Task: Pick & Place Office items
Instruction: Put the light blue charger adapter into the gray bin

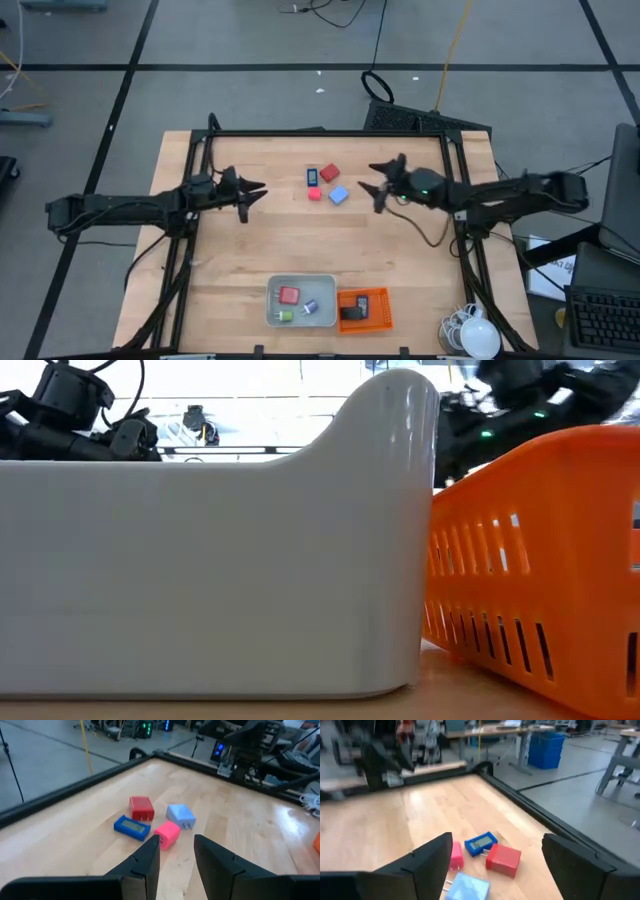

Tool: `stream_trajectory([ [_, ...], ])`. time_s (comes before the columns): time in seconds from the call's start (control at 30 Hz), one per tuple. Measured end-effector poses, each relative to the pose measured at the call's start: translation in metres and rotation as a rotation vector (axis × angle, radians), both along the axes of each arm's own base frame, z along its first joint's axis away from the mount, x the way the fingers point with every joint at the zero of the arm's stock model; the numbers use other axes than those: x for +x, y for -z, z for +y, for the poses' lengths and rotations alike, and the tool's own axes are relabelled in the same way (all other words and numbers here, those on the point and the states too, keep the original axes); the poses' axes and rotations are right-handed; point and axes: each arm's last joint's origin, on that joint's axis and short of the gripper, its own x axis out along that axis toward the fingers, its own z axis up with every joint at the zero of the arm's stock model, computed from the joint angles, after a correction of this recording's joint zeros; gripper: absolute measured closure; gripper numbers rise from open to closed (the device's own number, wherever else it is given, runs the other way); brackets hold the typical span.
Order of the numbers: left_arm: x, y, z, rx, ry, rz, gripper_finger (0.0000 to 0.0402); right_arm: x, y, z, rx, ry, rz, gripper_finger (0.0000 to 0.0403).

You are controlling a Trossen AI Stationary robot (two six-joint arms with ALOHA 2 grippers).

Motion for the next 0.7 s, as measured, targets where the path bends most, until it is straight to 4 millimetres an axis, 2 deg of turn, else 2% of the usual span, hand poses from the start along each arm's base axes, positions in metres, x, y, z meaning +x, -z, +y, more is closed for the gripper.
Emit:
stream_trajectory([
  [0.1, 0.002, 0.003, 0.000, -0.021, -0.002, 0.022, 0.0282, 0.024, 0.005, -0.010, -0.007, -0.051, 0.128, 0.0104],
  [0.27, 0.003, 0.008, 0.001, -0.045, -0.010, 0.053, 0.0282, 0.058, 0.016, -0.031, 0.076, -0.188, 0.207, 0.0109],
  [0.5, 0.004, 0.009, 0.001, -0.044, -0.013, 0.055, 0.0282, 0.084, 0.052, -0.054, 0.174, -0.311, 0.297, 0.0110],
  [0.7, 0.004, 0.009, 0.001, -0.044, -0.014, 0.054, 0.0282, 0.097, 0.078, -0.068, 0.219, -0.311, 0.347, 0.0110],
])
